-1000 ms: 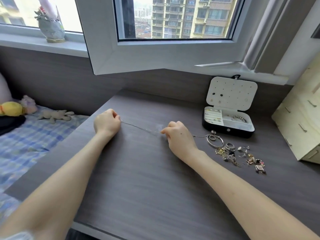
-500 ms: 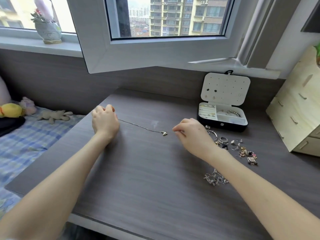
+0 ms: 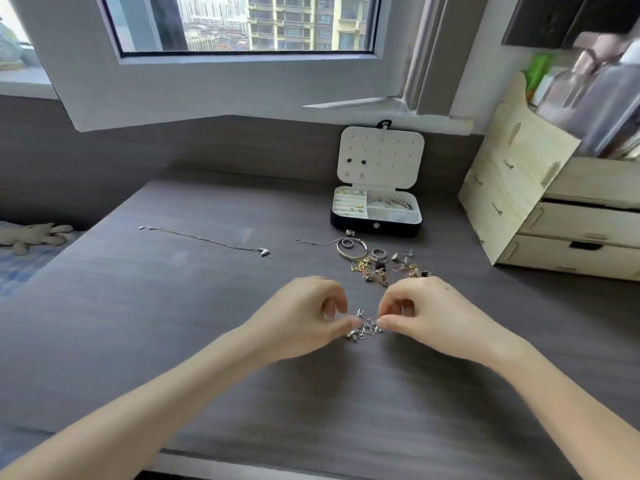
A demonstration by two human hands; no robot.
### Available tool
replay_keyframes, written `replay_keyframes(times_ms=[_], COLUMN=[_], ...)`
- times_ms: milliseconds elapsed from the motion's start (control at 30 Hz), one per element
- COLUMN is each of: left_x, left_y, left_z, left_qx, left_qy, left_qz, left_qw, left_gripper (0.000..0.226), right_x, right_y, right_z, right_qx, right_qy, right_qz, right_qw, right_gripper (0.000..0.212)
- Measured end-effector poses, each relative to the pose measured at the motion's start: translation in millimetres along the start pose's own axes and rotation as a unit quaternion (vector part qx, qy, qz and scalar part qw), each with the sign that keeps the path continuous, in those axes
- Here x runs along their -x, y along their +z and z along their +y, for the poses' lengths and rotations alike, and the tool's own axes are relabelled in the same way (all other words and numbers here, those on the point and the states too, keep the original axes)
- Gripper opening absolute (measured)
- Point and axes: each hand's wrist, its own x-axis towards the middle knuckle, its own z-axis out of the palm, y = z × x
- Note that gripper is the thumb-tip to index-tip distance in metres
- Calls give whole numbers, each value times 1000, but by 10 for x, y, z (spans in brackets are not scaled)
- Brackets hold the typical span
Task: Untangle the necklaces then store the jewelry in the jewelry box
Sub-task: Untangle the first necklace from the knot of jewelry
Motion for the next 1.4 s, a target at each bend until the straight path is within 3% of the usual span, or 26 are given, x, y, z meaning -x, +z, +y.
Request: replay_keyframes(times_ms=[367, 467, 567, 667, 800, 933, 1033, 1267, 1400], left_x=[-148, -146, -143, -153, -170, -150, -101, 4, 59], left_y=[34, -22, -102, -169, -261, -361, -409, -413, -415], left_z=[63, 92, 142, 209, 273, 240, 173, 101, 67], left_qx=[-23, 32, 158, 285, 423, 545, 573, 541, 467], left_qy=[-73, -74, -90, -129, -205, -253, -269, -282, -264], left_qz=[-99, -109, -128, -128, -143, -171, -200, -235, -183], left_qw=[992, 991, 975, 941, 871, 781, 748, 757, 824], left_gripper=[27, 27, 15, 5, 10, 18, 13, 11, 19], right_x=[41, 45, 46, 65, 103, 145, 178, 182, 180], right_y=[172, 204, 194, 154, 127, 57, -38, -209, -252], right_z=[106, 121, 96, 2, -74, -50, -24, -84, -111], right_qx=[-76, -104, -113, -213, -387, -462, -478, -473, -469], right_qy=[2, -1, -23, -25, 4, 33, 16, -7, -18], right_qz=[26, 57, 44, -7, -19, -32, -6, 96, 166], right_qw=[997, 993, 992, 977, 922, 886, 878, 876, 867], right_gripper=[3, 14, 33, 33, 31, 31, 25, 18, 17])
